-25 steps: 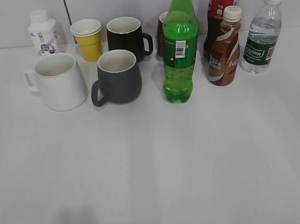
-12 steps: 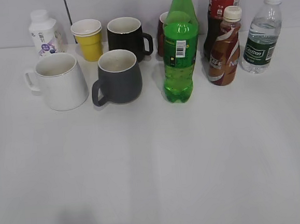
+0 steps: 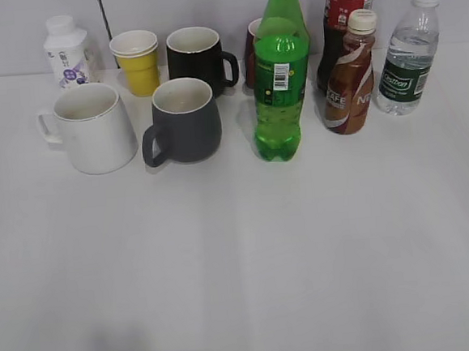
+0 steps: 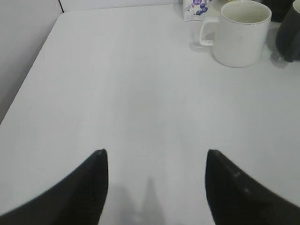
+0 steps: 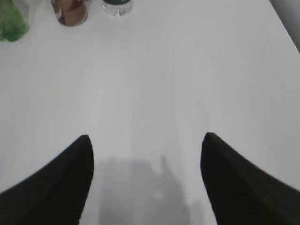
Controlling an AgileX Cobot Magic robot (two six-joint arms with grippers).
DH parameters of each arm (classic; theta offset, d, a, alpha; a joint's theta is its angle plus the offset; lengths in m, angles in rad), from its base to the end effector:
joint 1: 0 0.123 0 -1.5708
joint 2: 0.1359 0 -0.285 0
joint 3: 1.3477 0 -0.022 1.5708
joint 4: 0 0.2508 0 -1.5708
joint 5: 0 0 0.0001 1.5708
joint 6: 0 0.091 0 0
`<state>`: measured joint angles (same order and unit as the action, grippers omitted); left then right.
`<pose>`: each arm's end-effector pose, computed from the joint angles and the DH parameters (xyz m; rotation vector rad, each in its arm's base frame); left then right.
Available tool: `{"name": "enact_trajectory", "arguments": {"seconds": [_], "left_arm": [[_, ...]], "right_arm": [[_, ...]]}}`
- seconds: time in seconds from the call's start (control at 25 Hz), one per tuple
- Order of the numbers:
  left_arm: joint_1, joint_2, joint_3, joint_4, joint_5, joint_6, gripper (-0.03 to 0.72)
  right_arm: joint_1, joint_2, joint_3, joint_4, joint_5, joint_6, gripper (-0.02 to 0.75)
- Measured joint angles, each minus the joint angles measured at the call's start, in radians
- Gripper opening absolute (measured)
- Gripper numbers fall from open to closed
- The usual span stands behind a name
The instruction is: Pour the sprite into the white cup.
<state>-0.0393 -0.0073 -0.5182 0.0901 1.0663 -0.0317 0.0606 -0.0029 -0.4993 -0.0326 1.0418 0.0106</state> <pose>-0.0083 0.0075 0.2821 0.0019 2.0217 0.0624 -0.0043 -0.0028 0.2787 -0.0494 2.0222 0.0062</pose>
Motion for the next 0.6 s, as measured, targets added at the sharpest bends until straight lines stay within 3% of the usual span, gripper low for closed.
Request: {"name": "enact_trajectory", "arguments": {"seconds": [0.6], "left_arm": [[0.0, 0.0, 0.0, 0.0, 0.0, 0.0, 0.497]], "right_arm": [[-0.001, -0.002, 0.0, 0.001, -0.001, 0.0, 0.533]]}}
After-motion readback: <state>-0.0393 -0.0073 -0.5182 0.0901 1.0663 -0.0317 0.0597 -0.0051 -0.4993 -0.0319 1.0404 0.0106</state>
